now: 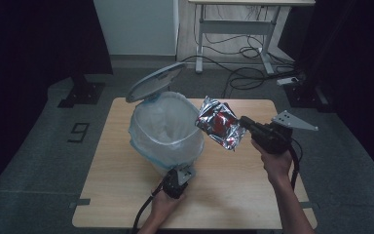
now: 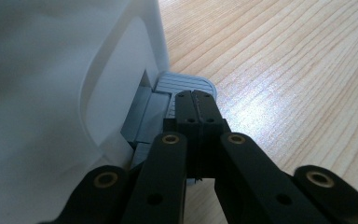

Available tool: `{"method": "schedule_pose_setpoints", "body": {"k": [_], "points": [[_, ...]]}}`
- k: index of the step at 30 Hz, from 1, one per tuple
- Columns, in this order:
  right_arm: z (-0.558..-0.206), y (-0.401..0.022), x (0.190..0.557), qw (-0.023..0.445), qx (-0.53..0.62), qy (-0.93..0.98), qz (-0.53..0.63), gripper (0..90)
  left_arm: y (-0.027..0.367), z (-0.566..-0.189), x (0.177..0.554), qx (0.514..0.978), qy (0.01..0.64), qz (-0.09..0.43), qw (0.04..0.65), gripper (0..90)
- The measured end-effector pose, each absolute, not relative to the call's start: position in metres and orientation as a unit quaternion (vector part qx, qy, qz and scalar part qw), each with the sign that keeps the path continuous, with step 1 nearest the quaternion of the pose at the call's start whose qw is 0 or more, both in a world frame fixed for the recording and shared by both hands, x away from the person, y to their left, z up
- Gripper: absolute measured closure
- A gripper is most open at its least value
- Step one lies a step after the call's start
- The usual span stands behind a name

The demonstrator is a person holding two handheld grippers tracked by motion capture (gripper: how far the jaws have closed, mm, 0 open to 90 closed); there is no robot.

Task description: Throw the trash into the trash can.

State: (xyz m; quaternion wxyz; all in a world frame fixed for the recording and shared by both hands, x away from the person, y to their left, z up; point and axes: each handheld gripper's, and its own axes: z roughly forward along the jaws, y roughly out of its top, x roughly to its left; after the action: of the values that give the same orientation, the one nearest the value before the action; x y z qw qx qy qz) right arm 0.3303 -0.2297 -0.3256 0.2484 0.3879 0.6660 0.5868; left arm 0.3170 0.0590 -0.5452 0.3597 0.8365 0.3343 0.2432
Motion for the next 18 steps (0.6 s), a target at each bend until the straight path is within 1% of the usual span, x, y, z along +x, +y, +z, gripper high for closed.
{"method": "schedule_pose_setpoints", "body": {"k": [18], "points": [[-0.314,-0.219,0.340,0.249,0.382,0.668,0.588,89.9,0.060,-0.545,0.317,0.835,0.336,0.241,0.363,90.0]]}}
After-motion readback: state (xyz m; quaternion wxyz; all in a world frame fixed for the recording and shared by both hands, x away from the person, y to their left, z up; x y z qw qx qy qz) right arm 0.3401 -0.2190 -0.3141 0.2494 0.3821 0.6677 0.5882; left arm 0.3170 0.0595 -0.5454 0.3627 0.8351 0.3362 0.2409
